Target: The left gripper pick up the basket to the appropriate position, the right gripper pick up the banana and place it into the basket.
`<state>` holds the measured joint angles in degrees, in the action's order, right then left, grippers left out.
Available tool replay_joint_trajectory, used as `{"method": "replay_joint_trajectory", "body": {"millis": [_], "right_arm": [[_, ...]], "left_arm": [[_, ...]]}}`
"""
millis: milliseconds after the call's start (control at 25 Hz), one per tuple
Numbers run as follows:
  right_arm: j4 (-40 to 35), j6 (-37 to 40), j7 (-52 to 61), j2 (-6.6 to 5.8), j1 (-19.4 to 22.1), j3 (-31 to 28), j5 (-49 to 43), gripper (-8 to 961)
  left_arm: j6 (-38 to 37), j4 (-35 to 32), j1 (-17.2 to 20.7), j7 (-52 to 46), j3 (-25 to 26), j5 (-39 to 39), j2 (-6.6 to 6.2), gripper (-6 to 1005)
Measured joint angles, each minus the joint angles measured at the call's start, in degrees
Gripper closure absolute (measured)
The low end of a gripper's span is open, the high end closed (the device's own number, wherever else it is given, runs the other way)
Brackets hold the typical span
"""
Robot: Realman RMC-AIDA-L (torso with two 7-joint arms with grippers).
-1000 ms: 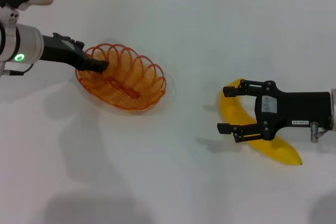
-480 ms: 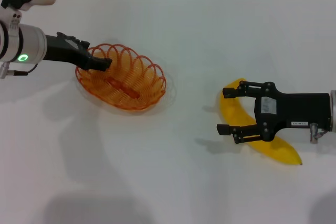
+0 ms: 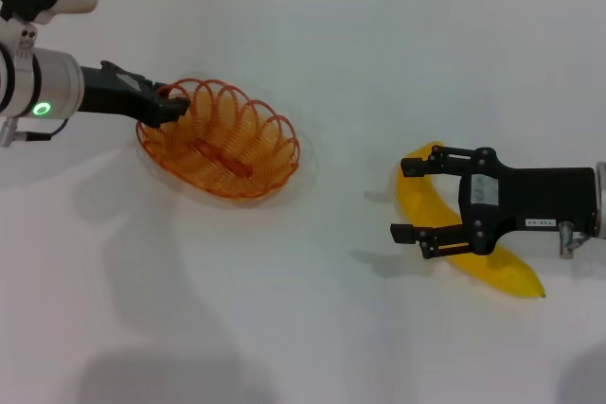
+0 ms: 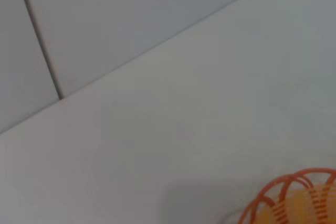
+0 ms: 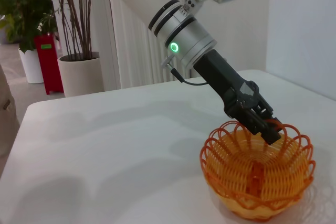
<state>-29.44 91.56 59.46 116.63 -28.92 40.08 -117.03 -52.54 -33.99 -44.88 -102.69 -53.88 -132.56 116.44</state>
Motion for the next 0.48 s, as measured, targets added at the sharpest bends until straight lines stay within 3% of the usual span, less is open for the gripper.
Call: {"method": "replay_joint_trajectory", "body": {"millis": [480], "right_arm": [[0.0, 0.11, 0.04, 0.0, 0.0, 0.0, 0.05, 63]], "left_arm": [[0.07, 0.4, -0.06, 0.04, 0.06, 0.05, -0.13, 832]]}}
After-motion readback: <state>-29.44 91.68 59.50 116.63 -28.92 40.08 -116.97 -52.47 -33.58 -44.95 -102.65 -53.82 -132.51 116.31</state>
